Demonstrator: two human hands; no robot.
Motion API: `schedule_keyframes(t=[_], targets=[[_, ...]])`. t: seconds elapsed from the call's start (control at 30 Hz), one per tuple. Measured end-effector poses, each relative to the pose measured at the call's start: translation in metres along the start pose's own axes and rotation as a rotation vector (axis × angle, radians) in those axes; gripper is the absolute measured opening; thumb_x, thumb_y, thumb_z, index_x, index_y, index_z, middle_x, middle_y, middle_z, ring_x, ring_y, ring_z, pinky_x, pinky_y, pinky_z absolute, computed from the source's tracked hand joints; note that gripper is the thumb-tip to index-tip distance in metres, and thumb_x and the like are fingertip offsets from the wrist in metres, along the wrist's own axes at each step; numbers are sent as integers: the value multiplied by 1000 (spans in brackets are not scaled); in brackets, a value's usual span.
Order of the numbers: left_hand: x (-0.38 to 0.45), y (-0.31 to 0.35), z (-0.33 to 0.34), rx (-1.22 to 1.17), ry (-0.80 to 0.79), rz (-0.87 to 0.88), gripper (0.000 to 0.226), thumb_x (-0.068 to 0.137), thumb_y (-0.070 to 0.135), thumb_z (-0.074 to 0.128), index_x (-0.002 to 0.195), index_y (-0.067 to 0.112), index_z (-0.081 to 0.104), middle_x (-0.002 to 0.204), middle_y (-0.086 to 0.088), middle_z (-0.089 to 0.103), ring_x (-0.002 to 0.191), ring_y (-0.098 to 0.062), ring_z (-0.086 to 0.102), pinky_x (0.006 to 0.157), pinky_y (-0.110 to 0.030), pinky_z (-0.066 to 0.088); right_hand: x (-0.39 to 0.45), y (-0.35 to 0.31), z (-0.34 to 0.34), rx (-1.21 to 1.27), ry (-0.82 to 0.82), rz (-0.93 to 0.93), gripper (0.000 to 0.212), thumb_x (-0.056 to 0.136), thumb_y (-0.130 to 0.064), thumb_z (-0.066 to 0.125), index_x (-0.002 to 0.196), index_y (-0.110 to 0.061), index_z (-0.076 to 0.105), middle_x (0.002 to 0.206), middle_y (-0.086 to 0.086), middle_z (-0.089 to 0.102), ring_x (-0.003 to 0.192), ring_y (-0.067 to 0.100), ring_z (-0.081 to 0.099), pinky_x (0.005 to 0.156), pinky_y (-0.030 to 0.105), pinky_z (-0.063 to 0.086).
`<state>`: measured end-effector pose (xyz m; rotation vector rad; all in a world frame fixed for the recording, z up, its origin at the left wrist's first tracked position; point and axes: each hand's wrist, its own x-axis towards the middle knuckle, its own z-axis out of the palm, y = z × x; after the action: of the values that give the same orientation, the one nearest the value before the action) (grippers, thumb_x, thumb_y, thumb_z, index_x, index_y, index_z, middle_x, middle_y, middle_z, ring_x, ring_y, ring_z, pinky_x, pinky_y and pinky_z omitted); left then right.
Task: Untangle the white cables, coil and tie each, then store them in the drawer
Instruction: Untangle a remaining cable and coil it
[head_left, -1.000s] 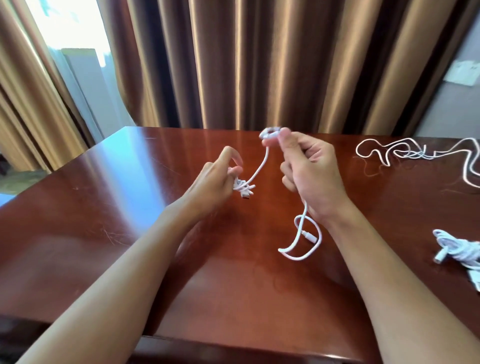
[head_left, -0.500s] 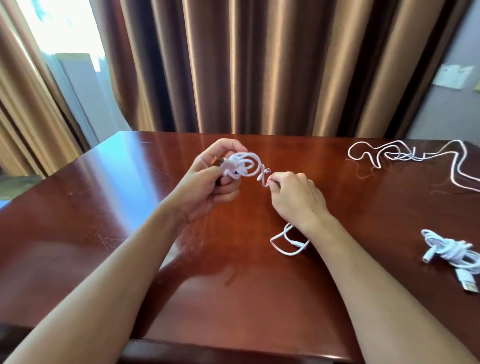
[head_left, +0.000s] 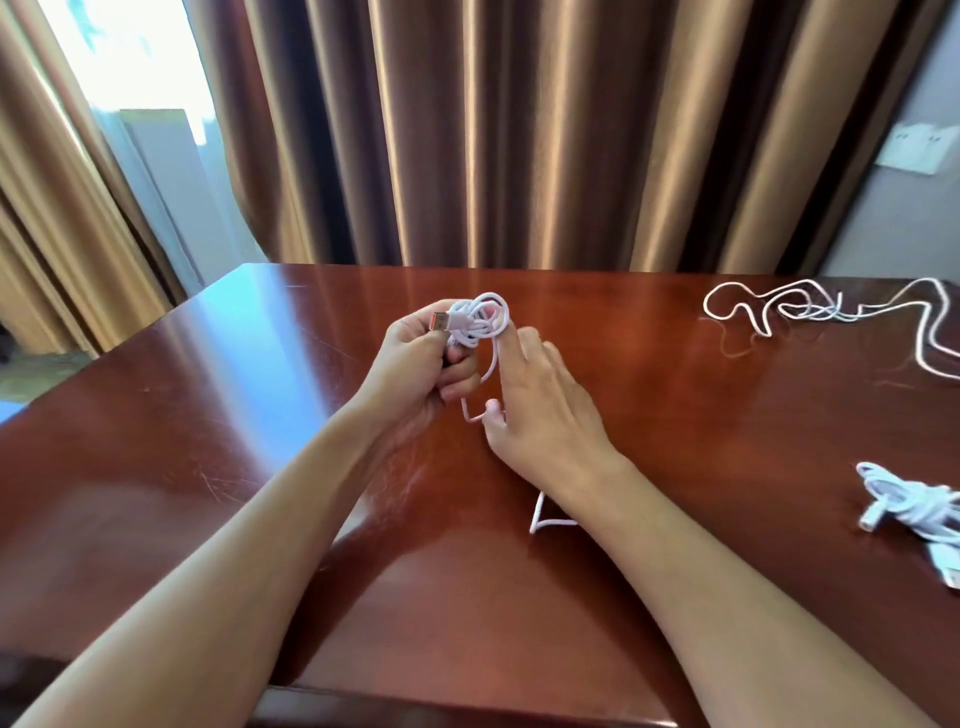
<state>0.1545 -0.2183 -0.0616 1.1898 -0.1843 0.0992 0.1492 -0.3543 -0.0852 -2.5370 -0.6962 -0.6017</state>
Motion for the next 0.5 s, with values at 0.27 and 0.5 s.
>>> schedule_keyframes(t=[0.27, 0.5], targets=[[-2, -4, 0, 329, 132, 51, 37, 99, -11, 30, 90, 2, 62, 48, 4, 35, 36, -7, 26, 38, -15, 23, 10, -13, 6, 1359, -14, 403, 22, 97, 5, 47, 97, -1, 68, 86, 13, 68, 76, 30, 65, 78, 51, 57], [0, -13, -3, 684, 352, 418, 31, 102, 7, 40, 88, 32, 53, 59, 6, 50, 50, -20, 48, 47, -37, 40, 5, -6, 11, 836, -23, 293, 36, 103, -10, 50, 73, -27, 62, 50, -14, 50, 41, 1, 45, 52, 24, 43]])
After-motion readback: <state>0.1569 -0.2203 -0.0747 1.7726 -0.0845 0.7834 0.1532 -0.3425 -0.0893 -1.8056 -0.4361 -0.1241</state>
